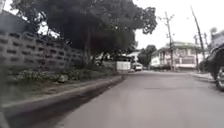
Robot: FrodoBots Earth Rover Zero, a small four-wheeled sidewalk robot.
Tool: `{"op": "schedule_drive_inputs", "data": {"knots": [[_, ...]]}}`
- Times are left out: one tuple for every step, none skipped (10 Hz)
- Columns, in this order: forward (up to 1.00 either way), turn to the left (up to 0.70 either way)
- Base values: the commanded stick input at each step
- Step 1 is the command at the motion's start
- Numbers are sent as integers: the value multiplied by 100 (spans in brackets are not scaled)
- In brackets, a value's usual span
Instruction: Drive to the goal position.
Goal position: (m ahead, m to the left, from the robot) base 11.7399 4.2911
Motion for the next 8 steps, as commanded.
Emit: {"op": "schedule_drive_inputs", "data": {"knots": [[70, -35], [70, -35], [70, -35], [70, -35], [70, -35], [70, -35], [70, -35], [70, -33]]}}
